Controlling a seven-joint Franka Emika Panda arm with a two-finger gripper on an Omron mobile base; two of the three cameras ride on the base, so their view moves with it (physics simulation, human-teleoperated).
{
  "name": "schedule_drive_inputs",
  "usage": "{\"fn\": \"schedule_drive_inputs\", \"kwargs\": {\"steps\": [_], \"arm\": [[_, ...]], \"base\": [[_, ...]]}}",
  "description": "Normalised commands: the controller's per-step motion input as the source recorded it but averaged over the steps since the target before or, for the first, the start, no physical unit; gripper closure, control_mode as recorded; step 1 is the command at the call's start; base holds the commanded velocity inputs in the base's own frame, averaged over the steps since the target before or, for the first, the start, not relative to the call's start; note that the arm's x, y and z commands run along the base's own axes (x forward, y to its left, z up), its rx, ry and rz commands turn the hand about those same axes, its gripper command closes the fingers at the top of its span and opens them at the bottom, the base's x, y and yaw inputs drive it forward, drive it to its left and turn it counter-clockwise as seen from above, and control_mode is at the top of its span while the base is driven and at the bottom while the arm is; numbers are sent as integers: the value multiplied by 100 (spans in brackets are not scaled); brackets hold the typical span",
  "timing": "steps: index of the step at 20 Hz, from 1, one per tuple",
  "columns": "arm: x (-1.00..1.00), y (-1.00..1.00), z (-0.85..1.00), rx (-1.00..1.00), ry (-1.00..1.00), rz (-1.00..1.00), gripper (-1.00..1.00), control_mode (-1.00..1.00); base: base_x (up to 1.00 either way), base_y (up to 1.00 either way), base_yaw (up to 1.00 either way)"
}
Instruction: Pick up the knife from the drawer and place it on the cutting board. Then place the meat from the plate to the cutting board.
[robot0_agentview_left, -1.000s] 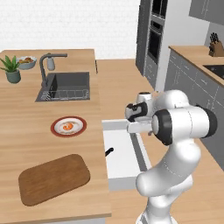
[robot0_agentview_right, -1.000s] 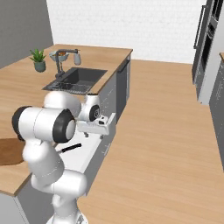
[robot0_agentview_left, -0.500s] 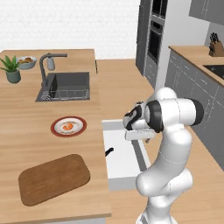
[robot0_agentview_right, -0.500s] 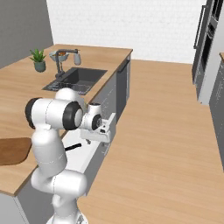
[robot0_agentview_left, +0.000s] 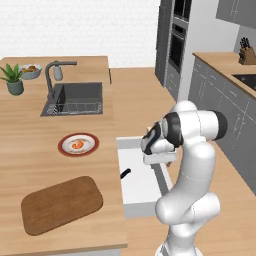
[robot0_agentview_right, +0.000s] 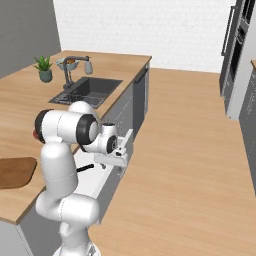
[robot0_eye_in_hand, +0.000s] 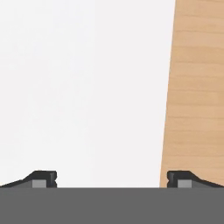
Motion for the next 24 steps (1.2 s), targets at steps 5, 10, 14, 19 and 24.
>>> {"fn": "schedule_drive_inputs", "kwargs": {"steps": [5,10,14,19,24], "arm": [[-28,-76,-34,-16,0,0,-100,-100],[-57,-100,-1,-8,0,0,-100,-100],[-60,-100,0,-5,0,0,-100,-100],[-63,-100,0,-6,1,0,-100,-100],[-53,-100,0,-7,1,-5,-100,-100]], "base": [[0,0,0],[0,0,0],[0,0,0],[0,0,0],[0,0,0]]}}
